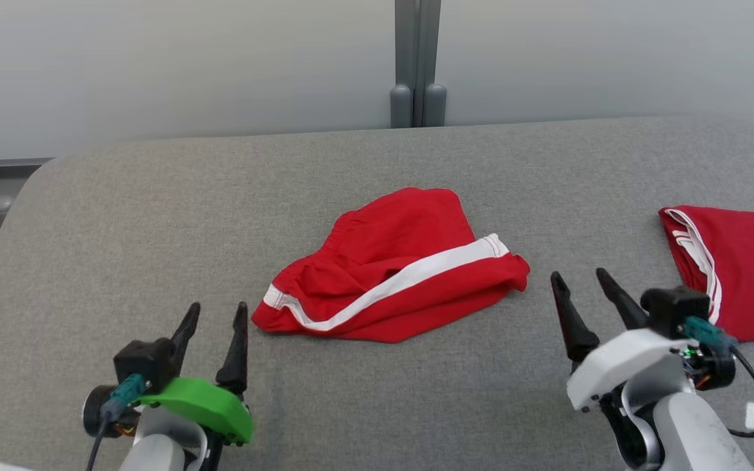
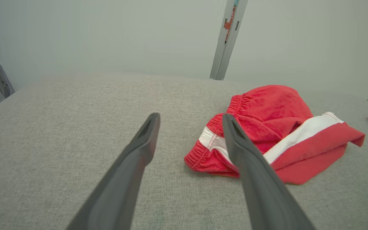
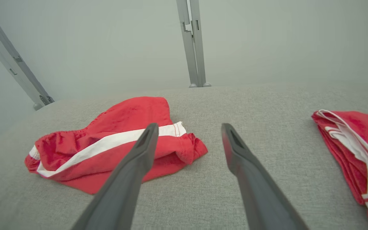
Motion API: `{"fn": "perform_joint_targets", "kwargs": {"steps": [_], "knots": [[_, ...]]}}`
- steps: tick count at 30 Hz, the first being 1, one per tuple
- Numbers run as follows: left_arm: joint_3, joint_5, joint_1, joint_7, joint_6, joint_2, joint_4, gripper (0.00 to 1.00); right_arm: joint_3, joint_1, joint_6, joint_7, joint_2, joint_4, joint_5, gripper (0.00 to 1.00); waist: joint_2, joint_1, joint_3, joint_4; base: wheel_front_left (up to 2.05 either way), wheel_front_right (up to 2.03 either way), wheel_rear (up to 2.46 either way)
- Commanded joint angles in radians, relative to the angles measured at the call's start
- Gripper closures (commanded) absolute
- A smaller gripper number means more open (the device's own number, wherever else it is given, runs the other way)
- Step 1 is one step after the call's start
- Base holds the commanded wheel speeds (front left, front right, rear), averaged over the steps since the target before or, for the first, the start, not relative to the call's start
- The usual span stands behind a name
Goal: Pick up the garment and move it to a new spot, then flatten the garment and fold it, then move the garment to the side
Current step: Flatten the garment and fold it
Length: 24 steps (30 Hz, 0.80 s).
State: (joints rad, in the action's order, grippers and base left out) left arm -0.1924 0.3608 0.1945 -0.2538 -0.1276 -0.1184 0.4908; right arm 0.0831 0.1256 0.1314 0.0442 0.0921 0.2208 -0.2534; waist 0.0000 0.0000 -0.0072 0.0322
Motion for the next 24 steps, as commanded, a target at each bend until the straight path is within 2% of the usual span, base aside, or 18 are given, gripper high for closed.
{"fn": "perform_joint_targets", "kwargs": {"steps": [1,7,11,17,24], "knots": [[-0.025,0.007,0.033,0.011,-0.003,-0.016,0.013,0.0,0.017,0.028,-0.002,-0.047,-0.001,0.013,-0.026,0.0,0.0,0.0,0.01,-0.001,0.0,0.0,0.0],[-0.164,0.069,0.152,0.093,-0.003,-0.067,0.096,0.0,0.101,0.214,-0.001,-0.268,0.007,0.072,-0.09,0.0,0.0,0.0,0.07,-0.014,0.0,0.0,0.0],[-0.268,0.087,0.234,0.136,-0.003,-0.104,0.157,0.0,0.103,0.334,-0.001,-0.38,0.0,0.165,-0.101,0.0,0.0,0.0,0.113,-0.013,0.0,0.0,0.0],[-0.364,0.132,0.332,0.119,-0.003,-0.109,0.237,0.0,0.066,0.46,-0.001,-0.43,-0.027,0.306,-0.079,0.0,0.0,0.0,0.175,-0.003,0.0,0.0,0.0],[-0.471,0.188,0.398,0.083,-0.003,-0.113,0.305,0.0,0.073,0.57,-0.001,-0.483,-0.038,0.453,-0.081,0.0,0.0,0.0,0.214,0.009,0.0,0.0,0.0]]}}
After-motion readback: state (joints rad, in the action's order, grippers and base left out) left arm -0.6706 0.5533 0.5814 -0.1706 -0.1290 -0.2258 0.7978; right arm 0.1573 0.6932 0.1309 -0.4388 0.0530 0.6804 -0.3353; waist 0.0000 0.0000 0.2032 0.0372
